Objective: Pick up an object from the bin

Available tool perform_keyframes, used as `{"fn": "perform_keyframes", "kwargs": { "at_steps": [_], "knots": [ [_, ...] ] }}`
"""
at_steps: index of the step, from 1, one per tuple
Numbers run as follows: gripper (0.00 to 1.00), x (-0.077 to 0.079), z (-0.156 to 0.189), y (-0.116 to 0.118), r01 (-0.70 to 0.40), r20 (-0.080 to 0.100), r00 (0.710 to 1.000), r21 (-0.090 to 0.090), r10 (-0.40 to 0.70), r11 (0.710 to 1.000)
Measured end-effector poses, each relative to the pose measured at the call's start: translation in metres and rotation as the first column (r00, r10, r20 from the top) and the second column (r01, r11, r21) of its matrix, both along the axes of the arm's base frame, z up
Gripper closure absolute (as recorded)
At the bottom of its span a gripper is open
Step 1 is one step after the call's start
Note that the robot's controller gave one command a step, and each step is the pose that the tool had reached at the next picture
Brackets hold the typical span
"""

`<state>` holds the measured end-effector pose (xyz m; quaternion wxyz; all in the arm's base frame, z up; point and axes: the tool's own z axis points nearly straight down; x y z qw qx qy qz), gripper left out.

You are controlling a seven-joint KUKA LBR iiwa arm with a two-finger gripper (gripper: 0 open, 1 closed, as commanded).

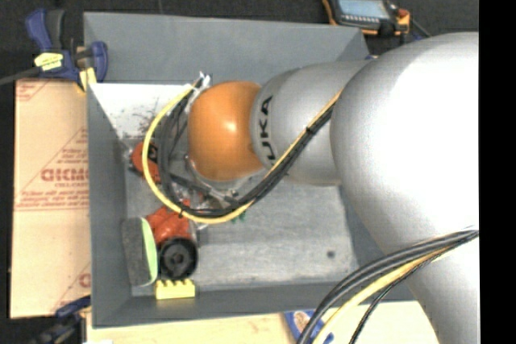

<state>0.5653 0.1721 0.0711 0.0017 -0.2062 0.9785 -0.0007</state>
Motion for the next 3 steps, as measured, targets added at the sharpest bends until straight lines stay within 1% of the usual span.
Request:
{"fn": "perform_keyframes", "kwargs": {
  "at_steps": [1,2,3],
  "knots": [
    [1.00,-0.035,0.043,-0.008,-0.009,-0.010,1.000,-0.002,0.009,1.000],
    [1.00,-0.012,0.091,0.015,-0.013,-0.002,1.000,0.001,0.013,1.000],
    [1.00,-0.021,0.153,0.026,0.001,-0.005,1.000,-0.001,-0.001,1.000]
  ]
}}
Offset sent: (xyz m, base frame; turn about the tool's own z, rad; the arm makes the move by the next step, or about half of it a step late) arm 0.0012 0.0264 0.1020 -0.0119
